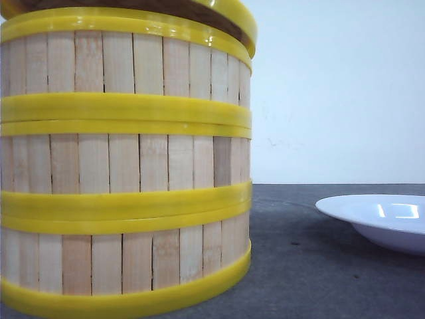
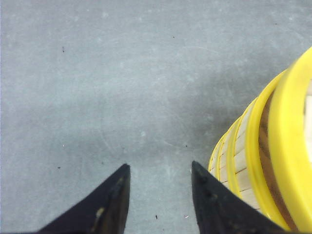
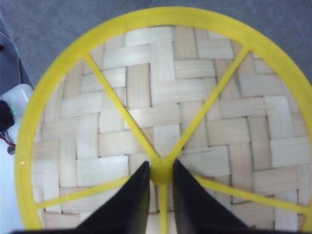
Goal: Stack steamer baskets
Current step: 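Lift the woven lid off the white plate and move it over the stack, then lower the lid onto the top basket and open the right gripper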
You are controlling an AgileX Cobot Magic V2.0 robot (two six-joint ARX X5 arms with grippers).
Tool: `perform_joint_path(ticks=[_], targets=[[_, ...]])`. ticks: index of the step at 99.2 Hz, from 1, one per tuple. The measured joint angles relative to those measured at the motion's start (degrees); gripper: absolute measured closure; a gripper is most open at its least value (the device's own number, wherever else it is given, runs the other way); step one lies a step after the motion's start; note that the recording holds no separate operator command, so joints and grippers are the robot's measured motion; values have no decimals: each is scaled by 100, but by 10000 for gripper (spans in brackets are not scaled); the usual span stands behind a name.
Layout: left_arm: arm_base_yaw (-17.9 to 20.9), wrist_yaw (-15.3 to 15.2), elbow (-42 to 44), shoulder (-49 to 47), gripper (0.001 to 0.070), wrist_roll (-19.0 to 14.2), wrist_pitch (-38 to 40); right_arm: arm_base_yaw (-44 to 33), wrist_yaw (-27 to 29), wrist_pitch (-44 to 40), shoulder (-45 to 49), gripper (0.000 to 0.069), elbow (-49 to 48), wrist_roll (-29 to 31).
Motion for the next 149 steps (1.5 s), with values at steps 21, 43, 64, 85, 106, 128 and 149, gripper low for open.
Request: perform_joint_path(ticks=[21, 43, 64, 85, 106, 128, 149], targets=[[0, 0, 0, 0, 481, 0, 0, 33, 129, 0, 17, 641, 0, -4], [0, 0, 0, 0, 481, 0, 0, 44, 133, -20, 146, 641, 9, -9], [0, 0, 0, 0, 481, 0, 0, 52, 131, -13, 214, 641, 9, -24], [2, 0, 0, 0, 481, 0, 0, 48, 138, 26, 319, 641, 66, -26], [2, 0, 0, 0, 481, 0, -2, 61, 149, 37, 323, 641, 68, -26], [2, 0, 0, 0, 481, 0, -2, 85, 173, 42, 323, 641, 68, -24], [2, 0, 0, 0, 481, 0, 0, 227, 341, 105, 323, 641, 68, -24]])
